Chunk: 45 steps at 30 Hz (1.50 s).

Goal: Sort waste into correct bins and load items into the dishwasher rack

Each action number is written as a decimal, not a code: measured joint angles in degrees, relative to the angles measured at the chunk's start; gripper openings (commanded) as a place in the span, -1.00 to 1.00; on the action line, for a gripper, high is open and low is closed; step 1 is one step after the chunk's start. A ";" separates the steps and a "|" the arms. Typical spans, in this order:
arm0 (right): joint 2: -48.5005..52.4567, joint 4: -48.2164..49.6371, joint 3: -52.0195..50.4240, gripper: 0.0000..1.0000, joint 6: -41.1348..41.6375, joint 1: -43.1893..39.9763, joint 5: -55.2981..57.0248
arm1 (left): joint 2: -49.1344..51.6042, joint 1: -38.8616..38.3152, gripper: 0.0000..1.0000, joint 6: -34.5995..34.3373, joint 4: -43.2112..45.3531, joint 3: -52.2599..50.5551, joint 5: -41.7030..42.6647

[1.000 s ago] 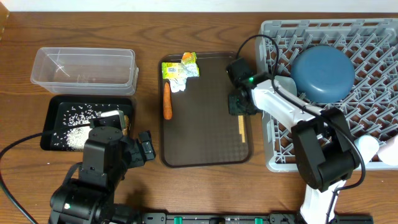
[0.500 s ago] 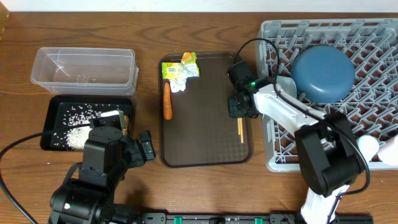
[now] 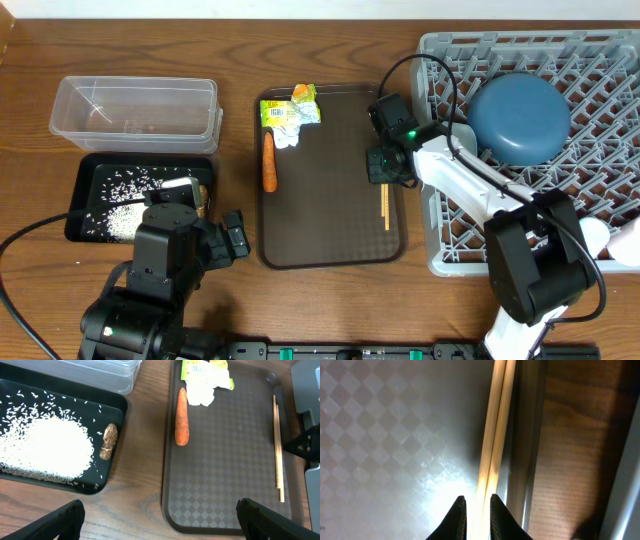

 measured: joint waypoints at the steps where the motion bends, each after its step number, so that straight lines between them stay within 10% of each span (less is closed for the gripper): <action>1: 0.31 0.44 0.00 -0.77 0.17 0.00 0.00 | 0.00 0.00 0.96 0.00 0.00 0.00 0.00; 45: 3.85 -2.73 0.46 -0.98 4.42 2.60 0.59 | 0.00 0.00 0.96 0.00 -0.02 0.00 0.00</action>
